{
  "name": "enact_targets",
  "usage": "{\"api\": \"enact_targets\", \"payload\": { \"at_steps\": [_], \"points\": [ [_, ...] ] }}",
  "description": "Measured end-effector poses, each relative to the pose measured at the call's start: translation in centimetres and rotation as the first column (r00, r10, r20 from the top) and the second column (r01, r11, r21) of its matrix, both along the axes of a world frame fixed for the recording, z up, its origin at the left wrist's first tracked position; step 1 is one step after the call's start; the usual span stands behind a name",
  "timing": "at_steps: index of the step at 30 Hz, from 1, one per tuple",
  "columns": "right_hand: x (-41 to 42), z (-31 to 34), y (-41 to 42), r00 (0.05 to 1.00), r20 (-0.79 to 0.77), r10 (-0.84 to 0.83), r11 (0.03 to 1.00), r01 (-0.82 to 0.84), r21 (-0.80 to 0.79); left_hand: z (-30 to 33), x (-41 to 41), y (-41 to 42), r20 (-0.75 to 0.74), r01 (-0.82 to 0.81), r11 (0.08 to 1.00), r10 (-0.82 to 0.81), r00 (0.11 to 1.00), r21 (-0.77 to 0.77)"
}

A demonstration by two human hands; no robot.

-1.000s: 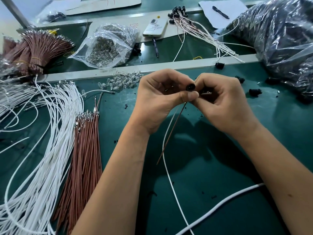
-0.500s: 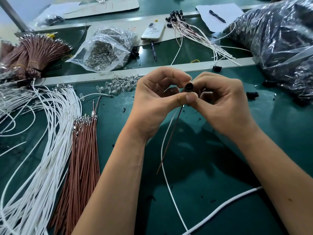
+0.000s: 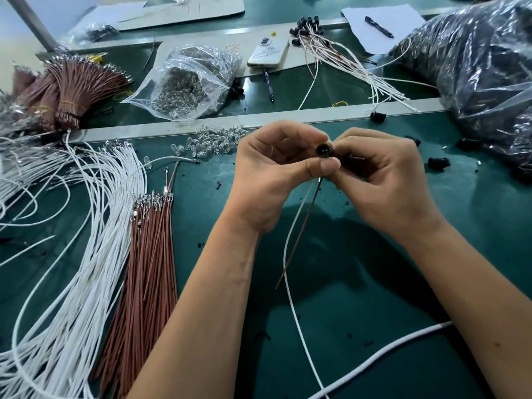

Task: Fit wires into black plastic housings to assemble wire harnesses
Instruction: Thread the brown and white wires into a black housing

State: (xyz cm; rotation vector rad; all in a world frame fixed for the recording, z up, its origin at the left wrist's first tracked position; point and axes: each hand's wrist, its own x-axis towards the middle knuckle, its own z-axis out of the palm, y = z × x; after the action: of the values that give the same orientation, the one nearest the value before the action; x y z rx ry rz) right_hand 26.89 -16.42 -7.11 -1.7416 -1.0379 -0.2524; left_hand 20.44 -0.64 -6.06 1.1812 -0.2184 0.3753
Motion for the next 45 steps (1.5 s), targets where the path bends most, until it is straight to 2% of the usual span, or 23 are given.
{"api": "enact_targets", "payload": {
  "at_steps": [4,6,8,10,12,14,16,17,19,23,26,28,31,34,37,40,42,45],
  "points": [
    [-0.3,0.3,0.3,0.998,-0.059,-0.035,0.998,0.032,-0.048,0.1,0.1,0.0,-0.039,-0.090,0.996,0.089,0.995,-0.008],
    [-0.3,0.7,0.8,0.987,-0.153,-0.045,0.991,0.026,-0.129,0.3,0.2,0.3,-0.090,-0.202,0.979,0.199,0.976,-0.017],
    [0.1,1.5,2.0,0.983,-0.171,-0.064,0.963,0.016,-0.268,0.5,0.3,1.2,-0.166,-0.376,0.923,0.360,0.918,-0.079],
    [1.0,2.3,4.3,0.989,-0.120,-0.083,0.912,0.027,-0.410,0.6,0.2,2.8,-0.243,-0.592,0.783,0.547,0.801,-0.188],
    [2.2,2.6,7.4,0.994,-0.038,-0.102,0.868,0.071,-0.492,0.5,-0.1,4.6,-0.310,-0.750,0.599,0.683,0.662,-0.281],
    [3.3,2.5,10.4,0.992,0.051,-0.114,0.824,0.123,-0.554,0.1,-0.2,5.8,-0.366,-0.849,0.445,0.768,0.526,-0.285],
    [4.3,2.1,12.8,0.989,0.109,-0.098,0.776,0.145,-0.614,-0.2,-0.2,6.3,-0.398,-0.898,0.362,0.807,0.436,-0.249],
    [4.7,1.9,13.7,0.987,0.133,-0.084,0.758,0.150,-0.635,-0.3,-0.1,6.4,-0.403,-0.906,0.353,0.812,0.421,-0.234],
    [5.0,1.8,14.8,0.985,0.158,-0.062,0.743,0.152,-0.652,-0.5,0.1,6.4,-0.406,-0.901,0.383,0.804,0.434,-0.205],
    [5.0,1.8,15.3,0.985,0.171,-0.016,0.724,0.130,-0.677,-0.7,0.5,6.0,-0.394,-0.845,0.499,0.750,0.532,-0.191],
    [4.4,2.3,13.6,0.988,0.143,-0.055,0.783,0.131,-0.608,-0.8,0.6,5.6,-0.368,-0.783,0.610,0.705,0.606,-0.121],
    [3.7,2.4,11.1,0.991,0.009,-0.130,0.869,0.118,-0.480,-1.0,0.6,5.3,-0.353,-0.703,0.708,0.642,0.680,-0.065],
    [1.9,1.9,6.5,0.918,-0.384,-0.099,0.968,-0.001,-0.252,-1.2,0.6,4.4,-0.294,-0.551,0.832,0.544,0.786,0.064],
    [0.6,1.4,3.1,0.858,-0.514,0.002,0.999,-0.029,-0.044,-1.3,0.5,3.5,-0.217,-0.425,0.898,0.440,0.871,0.116],
    [-0.1,1.3,1.6,0.871,-0.482,0.099,0.993,-0.057,0.102,-1.4,0.5,2.9,-0.159,-0.344,0.919,0.375,0.913,0.193],
    [-0.6,0.9,1.4,0.965,-0.263,0.014,0.997,0.008,0.083,-1.4,0.5,2.5,-0.149,-0.300,0.922,0.342,0.928,0.245],
    [-0.7,0.8,1.5,0.989,-0.137,-0.055,0.995,0.065,0.074,-1.5,0.5,2.3,-0.154,-0.276,0.925,0.322,0.934,0.259],
    [-0.8,0.7,1.4,0.990,-0.110,-0.093,0.987,0.107,0.121,-1.6,0.6,2.2,-0.158,-0.251,0.929,0.300,0.941,0.271]
  ]
}}
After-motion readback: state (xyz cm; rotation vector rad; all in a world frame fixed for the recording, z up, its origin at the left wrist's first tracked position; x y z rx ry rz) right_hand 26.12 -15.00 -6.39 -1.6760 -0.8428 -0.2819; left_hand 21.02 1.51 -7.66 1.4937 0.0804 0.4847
